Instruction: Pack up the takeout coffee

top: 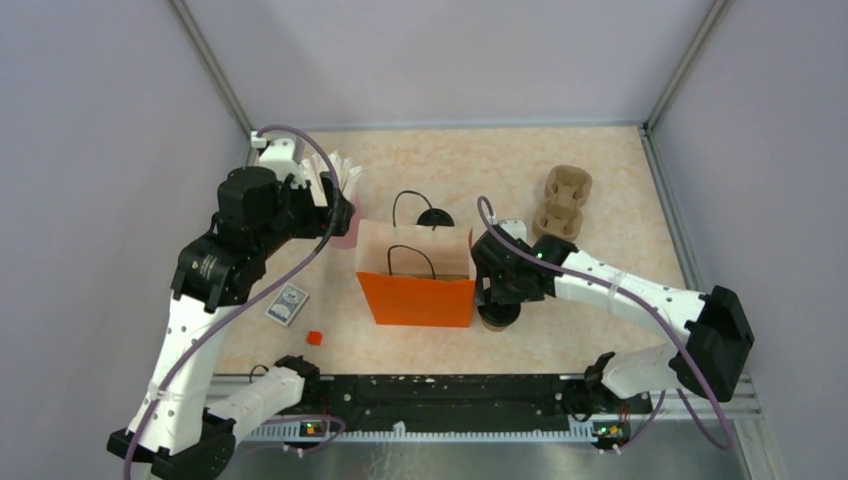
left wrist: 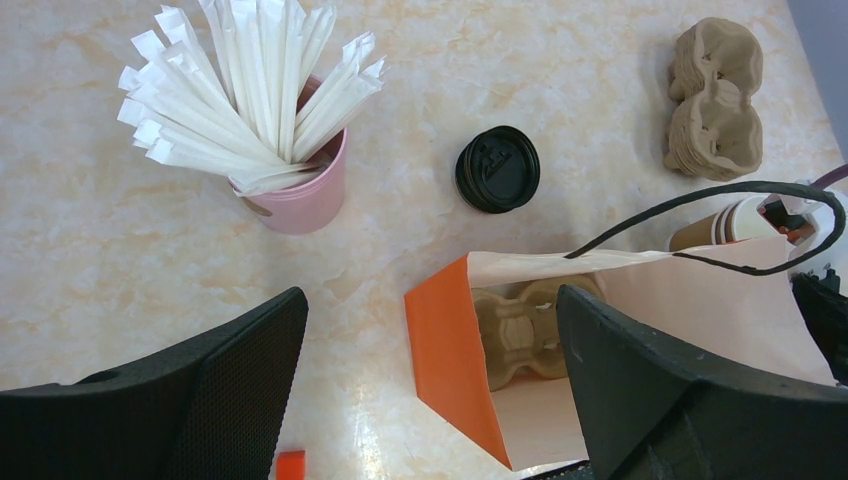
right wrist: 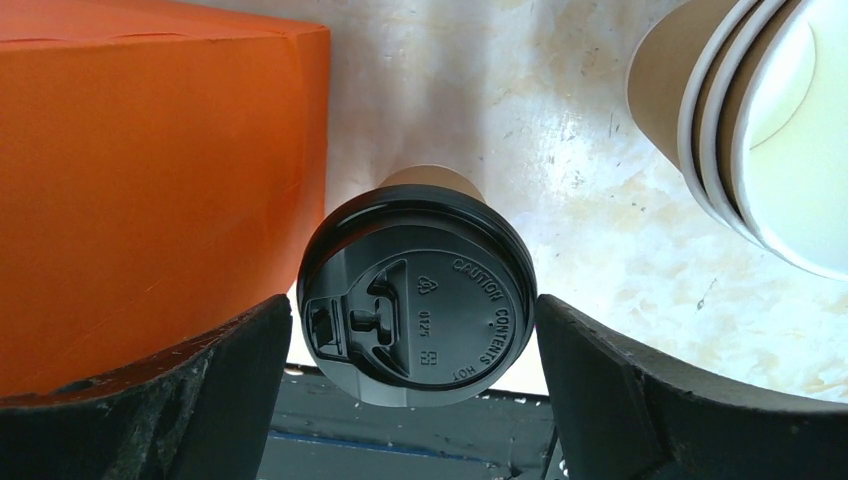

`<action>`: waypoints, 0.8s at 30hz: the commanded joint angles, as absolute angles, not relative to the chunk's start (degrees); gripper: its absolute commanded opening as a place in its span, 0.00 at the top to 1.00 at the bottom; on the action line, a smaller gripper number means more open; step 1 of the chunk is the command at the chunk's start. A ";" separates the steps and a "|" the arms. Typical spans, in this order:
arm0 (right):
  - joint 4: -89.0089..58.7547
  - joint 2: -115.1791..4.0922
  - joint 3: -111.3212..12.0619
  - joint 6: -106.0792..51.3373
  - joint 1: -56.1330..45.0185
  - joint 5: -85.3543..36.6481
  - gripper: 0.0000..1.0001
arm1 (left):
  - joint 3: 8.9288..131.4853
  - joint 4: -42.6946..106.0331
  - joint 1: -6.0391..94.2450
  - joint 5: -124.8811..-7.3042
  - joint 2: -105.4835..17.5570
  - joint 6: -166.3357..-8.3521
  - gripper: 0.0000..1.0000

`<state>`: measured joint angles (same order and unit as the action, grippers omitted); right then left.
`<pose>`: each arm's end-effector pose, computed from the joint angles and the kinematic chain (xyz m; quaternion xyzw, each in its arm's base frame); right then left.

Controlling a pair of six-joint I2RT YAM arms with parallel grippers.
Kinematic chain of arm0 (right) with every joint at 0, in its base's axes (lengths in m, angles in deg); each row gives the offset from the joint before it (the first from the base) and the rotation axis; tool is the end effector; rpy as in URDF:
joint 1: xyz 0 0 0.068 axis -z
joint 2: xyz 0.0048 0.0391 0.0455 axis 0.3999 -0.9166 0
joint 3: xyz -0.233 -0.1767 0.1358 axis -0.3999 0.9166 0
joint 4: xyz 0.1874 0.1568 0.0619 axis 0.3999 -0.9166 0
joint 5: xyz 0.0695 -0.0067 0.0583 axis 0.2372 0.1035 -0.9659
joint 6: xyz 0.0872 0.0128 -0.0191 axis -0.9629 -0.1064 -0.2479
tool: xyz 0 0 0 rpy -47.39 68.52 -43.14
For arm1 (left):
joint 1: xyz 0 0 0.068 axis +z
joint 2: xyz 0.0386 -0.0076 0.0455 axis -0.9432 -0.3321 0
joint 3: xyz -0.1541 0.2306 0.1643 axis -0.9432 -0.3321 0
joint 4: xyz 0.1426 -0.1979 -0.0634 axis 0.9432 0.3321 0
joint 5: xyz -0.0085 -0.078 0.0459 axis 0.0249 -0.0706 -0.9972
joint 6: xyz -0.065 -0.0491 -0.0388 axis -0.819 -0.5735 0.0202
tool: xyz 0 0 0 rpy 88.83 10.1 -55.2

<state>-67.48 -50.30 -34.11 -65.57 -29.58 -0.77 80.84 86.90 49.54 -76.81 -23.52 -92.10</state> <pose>0.1620 0.1792 0.2719 -0.0435 0.9726 0.0492 0.2230 0.1492 -0.0538 0.4681 0.0234 0.8443 -0.1544 0.5126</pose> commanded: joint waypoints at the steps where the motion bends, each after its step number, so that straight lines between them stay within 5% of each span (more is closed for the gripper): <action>1: -65.99 -50.83 -34.06 -65.48 -30.73 -0.12 0.10 | 80.36 84.67 49.51 -77.33 -22.76 -91.50 0.01; 24: -74.87 -47.13 -34.90 -67.43 -31.19 6.30 0.23 | 80.04 83.35 49.52 -76.42 -23.42 -91.50 0.01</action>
